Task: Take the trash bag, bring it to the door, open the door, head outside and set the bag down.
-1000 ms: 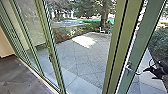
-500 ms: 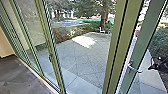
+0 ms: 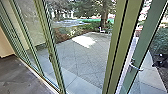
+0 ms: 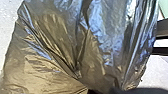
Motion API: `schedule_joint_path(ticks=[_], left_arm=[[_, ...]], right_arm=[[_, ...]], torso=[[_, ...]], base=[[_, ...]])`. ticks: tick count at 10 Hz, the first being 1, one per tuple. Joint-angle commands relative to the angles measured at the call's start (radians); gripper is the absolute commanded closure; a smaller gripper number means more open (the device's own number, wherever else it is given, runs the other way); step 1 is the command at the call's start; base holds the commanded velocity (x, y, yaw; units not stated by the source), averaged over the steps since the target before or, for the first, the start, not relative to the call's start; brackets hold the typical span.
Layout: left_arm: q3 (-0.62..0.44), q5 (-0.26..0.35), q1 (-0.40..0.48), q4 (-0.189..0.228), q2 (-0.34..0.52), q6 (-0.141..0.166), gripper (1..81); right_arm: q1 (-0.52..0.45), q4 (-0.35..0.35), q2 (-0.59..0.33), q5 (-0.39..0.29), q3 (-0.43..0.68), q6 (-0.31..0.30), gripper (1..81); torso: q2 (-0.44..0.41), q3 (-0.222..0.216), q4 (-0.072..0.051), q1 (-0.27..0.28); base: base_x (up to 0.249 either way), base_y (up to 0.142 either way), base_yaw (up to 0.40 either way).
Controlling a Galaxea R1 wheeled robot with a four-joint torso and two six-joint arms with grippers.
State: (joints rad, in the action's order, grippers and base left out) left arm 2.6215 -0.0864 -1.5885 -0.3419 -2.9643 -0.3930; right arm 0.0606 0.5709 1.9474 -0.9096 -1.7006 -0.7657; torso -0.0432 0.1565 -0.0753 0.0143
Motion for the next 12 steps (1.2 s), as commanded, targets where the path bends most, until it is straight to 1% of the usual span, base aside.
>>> schedule_joint_path(ticks=[1,2,3,5,6,7,8,9,11,12], left_arm=[[-0.003,0.073,0.018,-0.008,0.0,-0.004,81.1],[-0.003,0.071,0.017,-0.015,0.0,-0.004,81.1],[-0.003,0.073,0.017,-0.019,0.0,-0.004,81.1],[-0.003,0.073,0.017,-0.02,-0.001,-0.003,81.1],[-0.003,0.073,0.015,-0.02,-0.001,-0.003,81.1],[-0.003,0.073,0.015,-0.022,-0.001,-0.004,81.1],[-0.003,0.073,0.014,-0.022,-0.001,-0.003,81.1],[-0.003,0.073,0.014,-0.022,-0.001,-0.003,81.1],[-0.003,0.073,0.014,-0.022,-0.001,-0.001,81.1],[-0.003,0.073,0.014,-0.023,-0.003,-0.001,81.1]], right_arm=[[-0.15,0.098,-0.023,-0.031,-0.008,0.046,1.0],[-0.149,0.116,-0.025,-0.031,-0.022,0.057,1.0],[-0.146,0.121,-0.032,-0.029,-0.039,0.06,1.0],[-0.139,0.121,-0.04,-0.015,-0.066,0.089,1.0],[-0.135,0.124,-0.043,-0.011,-0.071,0.097,1.0],[-0.126,0.126,-0.043,-0.009,-0.074,0.115,1.0],[-0.12,0.13,-0.043,0.014,-0.097,0.126,1.0],[-0.112,0.145,-0.043,0.052,-0.114,0.137,1.0],[-0.116,0.193,-0.043,0.101,-0.134,0.14,1.0],[-0.12,0.213,-0.04,0.115,-0.141,0.14,1.0]], torso=[[0.0,0.0,0.029,0.0],[0.0,0.0,0.056,0.0],[0.0,0.0,0.068,0.0],[0.0,0.0,0.111,0.0],[0.0,0.0,0.115,0.0],[0.0,0.0,0.1,0.0],[0.0,0.0,0.114,0.0],[0.0,0.0,0.116,0.0],[0.0,0.0,0.116,0.0],[0.0,0.0,0.116,0.0]], base=[[0.0,0.0,0.0],[0.0,0.0,0.0],[0.0,0.0,0.0],[0.0,0.0,0.0],[0.0,0.0,0.0],[0.0,0.0,0.0],[0.0,0.0,0.0],[0.0,0.0,0.0],[0.0,0.0,0.0],[0.0,0.0,0.0]])
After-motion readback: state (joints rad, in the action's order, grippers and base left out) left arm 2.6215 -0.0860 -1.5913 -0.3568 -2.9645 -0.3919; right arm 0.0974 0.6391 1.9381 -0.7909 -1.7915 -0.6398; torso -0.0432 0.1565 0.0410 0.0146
